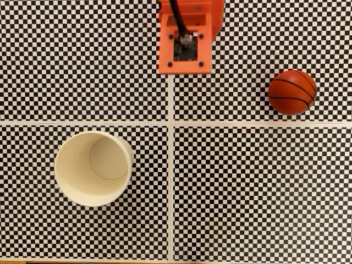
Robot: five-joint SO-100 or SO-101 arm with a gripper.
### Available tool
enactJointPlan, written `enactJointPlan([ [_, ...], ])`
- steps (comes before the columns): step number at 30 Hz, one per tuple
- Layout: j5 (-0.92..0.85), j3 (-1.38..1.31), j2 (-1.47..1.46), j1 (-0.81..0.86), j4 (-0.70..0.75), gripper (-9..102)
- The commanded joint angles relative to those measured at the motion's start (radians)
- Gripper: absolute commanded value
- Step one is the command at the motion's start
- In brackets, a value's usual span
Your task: Grasp basketball and place into cup.
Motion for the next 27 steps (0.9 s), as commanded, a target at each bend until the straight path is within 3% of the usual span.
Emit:
enactJointPlan([
  [1, -0.018, -0.120, -0.002, -0.009, -0.011, 0],
  [11, 0.032, -0.321, -0.216, -0.092, 0.023, 0],
  [27, 0.212, -0.833, -0.960, -0.396, 0.026, 1],
])
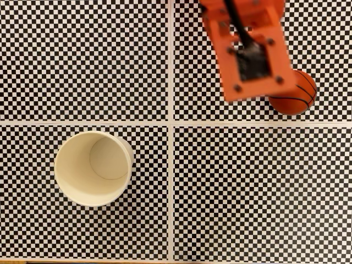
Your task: Grasp basketball and place into cup.
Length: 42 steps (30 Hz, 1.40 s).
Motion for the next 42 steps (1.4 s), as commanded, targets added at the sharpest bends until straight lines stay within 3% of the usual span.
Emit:
enactJointPlan([
  [1, 0.034, -0.155, -0.126, -0.054, -0.008, 2],
  [9, 0.127, -0.370, -0.377, -0.155, 0.009, 8],
  [24, 0.135, -0.357, -0.425, -0.268, 0.012, 54],
  [33, 0.176, -0.319, -0.469, -0.291, 0.000, 62],
  [42, 0.235, -0.322, -0.586, -0.321, -0.095, 63],
])
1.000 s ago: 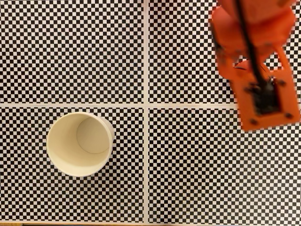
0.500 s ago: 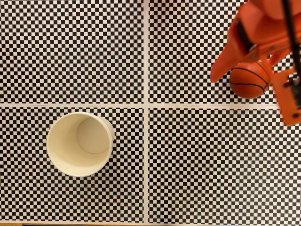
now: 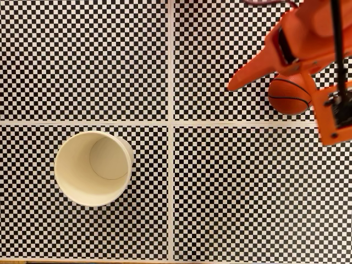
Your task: Grasp basketball and place into cup.
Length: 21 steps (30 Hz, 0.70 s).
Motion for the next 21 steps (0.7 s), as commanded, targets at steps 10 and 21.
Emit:
enactJointPlan([
  [10, 0.058, -0.072, -0.129, -0.041, -0.080, 63],
  [21, 0.109, -0.216, -0.328, -0.071, -0.101, 63],
])
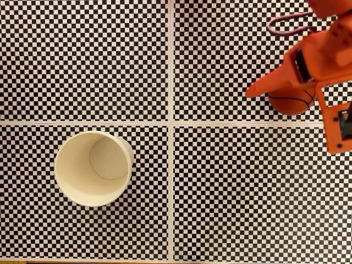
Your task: Grasp basketball and place into cup.
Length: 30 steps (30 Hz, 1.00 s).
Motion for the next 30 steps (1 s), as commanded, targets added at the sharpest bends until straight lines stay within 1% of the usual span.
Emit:
enactJointPlan([
  [1, 0.012, -0.061, -0.017, 0.000, -0.011, 63],
  [7, 0.025, -0.086, -0.067, 0.003, -0.012, 63],
  [13, 0.029, -0.100, -0.080, 0.008, -0.012, 57],
  [19, 0.037, -0.112, -0.095, 0.009, -0.012, 55],
  [25, 0.037, -0.114, -0.110, 0.028, -0.012, 46],
  [27, 0.038, -0.114, -0.110, 0.034, -0.012, 40],
  [30, 0.035, -0.114, -0.117, 0.046, -0.012, 29],
])
